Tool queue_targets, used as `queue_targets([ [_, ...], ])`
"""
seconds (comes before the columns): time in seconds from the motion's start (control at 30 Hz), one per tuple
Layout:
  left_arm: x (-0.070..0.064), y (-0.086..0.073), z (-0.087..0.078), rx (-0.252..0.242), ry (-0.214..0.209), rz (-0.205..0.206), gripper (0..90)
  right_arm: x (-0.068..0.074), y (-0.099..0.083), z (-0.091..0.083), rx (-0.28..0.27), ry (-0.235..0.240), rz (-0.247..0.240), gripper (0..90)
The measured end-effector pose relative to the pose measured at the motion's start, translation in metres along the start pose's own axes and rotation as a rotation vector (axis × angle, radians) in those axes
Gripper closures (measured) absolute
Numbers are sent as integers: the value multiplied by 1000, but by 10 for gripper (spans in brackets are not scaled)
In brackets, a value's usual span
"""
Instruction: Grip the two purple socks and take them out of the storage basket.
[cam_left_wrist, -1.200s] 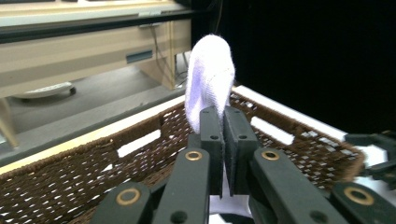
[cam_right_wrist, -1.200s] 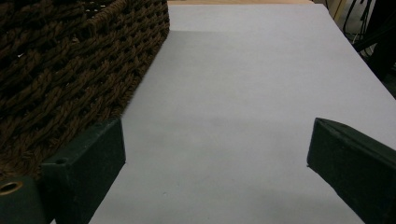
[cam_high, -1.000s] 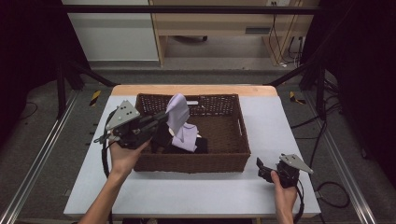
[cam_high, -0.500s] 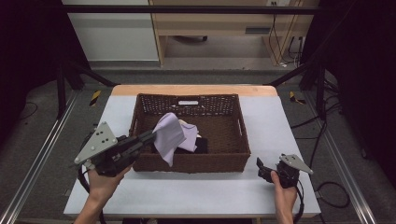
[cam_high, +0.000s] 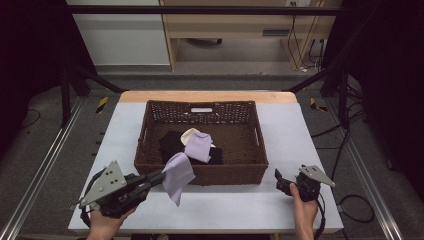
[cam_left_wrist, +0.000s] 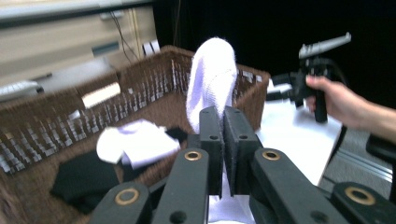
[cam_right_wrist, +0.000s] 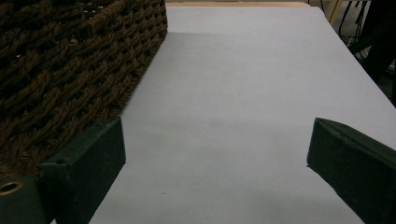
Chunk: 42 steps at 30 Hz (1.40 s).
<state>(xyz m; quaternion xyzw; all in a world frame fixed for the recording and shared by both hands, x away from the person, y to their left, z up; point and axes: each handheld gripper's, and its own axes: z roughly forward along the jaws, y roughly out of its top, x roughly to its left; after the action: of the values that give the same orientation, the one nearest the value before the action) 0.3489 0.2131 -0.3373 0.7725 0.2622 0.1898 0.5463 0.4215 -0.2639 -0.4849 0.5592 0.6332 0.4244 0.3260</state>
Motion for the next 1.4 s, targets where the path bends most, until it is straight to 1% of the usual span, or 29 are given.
queue_targets([
  [0.07,-1,-10,6,28,-9,-13,859,0,0,0,-2,1,0,48],
  [0.1,0,-15,10,53,-13,-16,859,0,0,0,-2,1,0,48],
  [0.3,2,-44,30,154,-10,-56,859,-1,0,-1,-2,5,7,48],
  [0.43,6,-65,47,230,-5,-76,858,-1,0,-1,-2,7,6,48],
  [0.5,7,-73,54,261,7,-76,858,-1,0,-1,-6,6,8,49],
  [0.57,8,-82,61,299,3,-80,857,-1,0,-1,-7,7,9,49],
  [0.6,8,-87,64,320,12,-74,856,-1,0,-1,-7,7,7,49],
  [0.63,7,-91,68,340,13,-79,856,0,0,-1,-6,8,9,49],
  [0.67,7,-93,69,349,11,-83,856,-1,0,-1,-7,8,8,49],
  [0.73,6,-98,74,376,17,-74,856,-1,0,-1,-7,8,8,49],
  [0.83,2,-101,78,406,42,-37,845,-1,0,-1,-7,9,4,49],
  [0.87,1,-102,80,411,55,-29,821,-1,0,-1,-7,8,5,49],
  [0.93,-1,-104,83,432,62,-27,762,-1,0,-1,-7,8,7,49],
  [1.0,-3,-105,84,442,82,-24,676,-1,0,-1,-5,8,7,49],
  [1.03,-3,-104,84,434,95,-30,631,-1,0,-1,-5,8,7,49],
  [1.07,-4,-103,83,426,100,-38,580,-1,0,-1,-7,9,7,49],
  [1.13,-4,-100,80,406,109,-45,548,-1,0,-1,-8,10,11,50],
  [1.27,-3,-95,72,367,124,-72,482,-1,0,-1,-9,7,11,49],
  [1.4,-5,-89,66,333,121,-83,439,-2,0,-2,-10,3,24,40],
])
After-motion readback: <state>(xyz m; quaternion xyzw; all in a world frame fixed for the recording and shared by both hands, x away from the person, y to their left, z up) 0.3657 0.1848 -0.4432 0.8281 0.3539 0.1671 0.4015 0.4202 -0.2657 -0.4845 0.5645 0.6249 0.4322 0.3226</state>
